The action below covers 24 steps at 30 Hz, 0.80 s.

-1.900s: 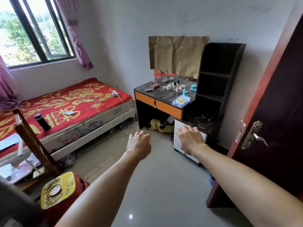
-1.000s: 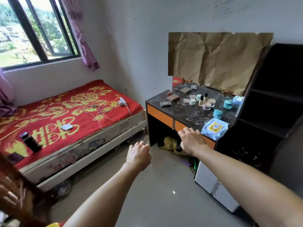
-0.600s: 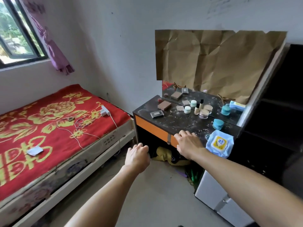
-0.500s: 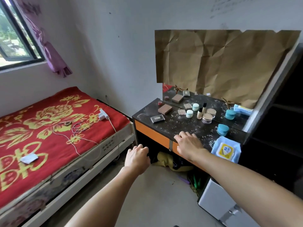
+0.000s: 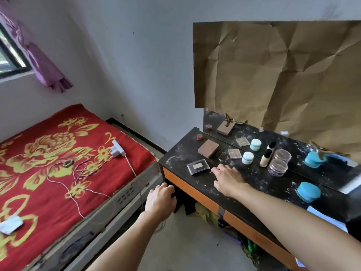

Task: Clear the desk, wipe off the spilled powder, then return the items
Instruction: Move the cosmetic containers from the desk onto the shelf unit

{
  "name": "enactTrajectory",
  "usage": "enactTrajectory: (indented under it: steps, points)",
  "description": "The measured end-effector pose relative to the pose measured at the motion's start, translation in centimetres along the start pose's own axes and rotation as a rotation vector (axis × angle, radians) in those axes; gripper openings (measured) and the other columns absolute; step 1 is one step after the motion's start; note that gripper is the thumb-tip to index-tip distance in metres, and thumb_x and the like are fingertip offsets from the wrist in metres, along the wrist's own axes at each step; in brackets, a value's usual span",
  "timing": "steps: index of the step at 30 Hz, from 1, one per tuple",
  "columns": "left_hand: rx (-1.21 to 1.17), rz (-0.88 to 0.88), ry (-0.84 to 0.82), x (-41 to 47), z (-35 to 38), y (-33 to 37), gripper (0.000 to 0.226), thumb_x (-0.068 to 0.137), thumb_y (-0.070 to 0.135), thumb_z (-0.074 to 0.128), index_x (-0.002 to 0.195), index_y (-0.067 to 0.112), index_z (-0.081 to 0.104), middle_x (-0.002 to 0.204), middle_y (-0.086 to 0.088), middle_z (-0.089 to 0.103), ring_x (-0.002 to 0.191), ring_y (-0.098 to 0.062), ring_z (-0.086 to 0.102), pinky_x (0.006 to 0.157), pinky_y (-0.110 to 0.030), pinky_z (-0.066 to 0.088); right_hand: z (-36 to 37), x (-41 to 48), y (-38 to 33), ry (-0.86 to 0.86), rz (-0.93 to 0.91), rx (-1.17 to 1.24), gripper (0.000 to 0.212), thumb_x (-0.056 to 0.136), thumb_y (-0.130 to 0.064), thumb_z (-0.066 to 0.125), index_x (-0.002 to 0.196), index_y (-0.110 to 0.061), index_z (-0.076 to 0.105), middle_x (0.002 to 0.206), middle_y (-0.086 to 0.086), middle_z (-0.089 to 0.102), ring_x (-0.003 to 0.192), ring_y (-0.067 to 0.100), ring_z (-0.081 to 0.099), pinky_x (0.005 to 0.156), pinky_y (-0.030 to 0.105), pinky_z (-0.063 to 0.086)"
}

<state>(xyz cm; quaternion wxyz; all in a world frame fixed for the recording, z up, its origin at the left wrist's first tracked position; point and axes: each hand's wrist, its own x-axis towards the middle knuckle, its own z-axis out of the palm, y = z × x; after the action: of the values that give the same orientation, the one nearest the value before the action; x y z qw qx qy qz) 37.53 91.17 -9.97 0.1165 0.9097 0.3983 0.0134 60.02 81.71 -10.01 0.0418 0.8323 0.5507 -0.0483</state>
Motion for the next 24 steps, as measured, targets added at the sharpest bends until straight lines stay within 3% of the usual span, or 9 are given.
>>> enactTrajectory:
  steps: [11, 17, 20, 24]
  points:
    - [0.026, 0.165, -0.167, 20.6, 2.0, -6.5, 0.027, 0.087, 0.024, 0.045, 0.109, 0.021, 0.06, 0.111, 0.003, 0.057, 0.108, -0.022, 0.055, 0.088, -0.034, 0.043, 1.9, 15.6, 2.7, -0.139, 0.305, 0.174, 0.042, 0.089, -0.035, 0.051, 0.128, -0.021, 0.045, 0.129, 0.007, 0.05, 0.115, 0.029, 0.053, 0.09, 0.04, 0.045]
    - [0.042, 0.246, -0.26, 29.7, 2.7, -6.2, 0.025, 0.089, 0.027, 0.045, 0.108, 0.019, 0.059, 0.109, -0.001, 0.058, 0.101, -0.024, 0.058, 0.081, -0.035, 0.043, 3.3, 21.4, 4.9, -0.181, 0.468, 0.33, 0.059, 0.082, -0.045, 0.062, 0.132, -0.023, 0.04, 0.131, 0.003, 0.048, 0.114, 0.025, 0.052, 0.085, 0.037, 0.049]
    - [0.036, 0.248, -0.31, 33.9, 3.8, -5.6, 0.024, 0.088, 0.027, 0.046, 0.105, 0.016, 0.06, 0.108, -0.003, 0.06, 0.1, -0.027, 0.059, 0.078, -0.035, 0.046, 4.5, 24.7, 6.6, -0.204, 0.491, 0.345, 0.083, 0.074, -0.053, 0.069, 0.14, -0.021, 0.03, 0.141, 0.006, 0.039, 0.126, 0.026, 0.041, 0.092, 0.04, 0.044]
    - [0.002, 0.223, -0.348, 38.9, 5.5, -4.5, 0.028, 0.091, 0.029, 0.047, 0.111, 0.015, 0.059, 0.113, -0.004, 0.06, 0.103, -0.025, 0.059, 0.084, -0.037, 0.049, 6.5, 28.5, 8.4, -0.348, 0.421, 0.372, 0.119, 0.061, -0.058, 0.076, 0.148, -0.031, 0.0, 0.159, 0.005, 0.005, 0.144, 0.029, 0.008, 0.111, 0.052, 0.021]
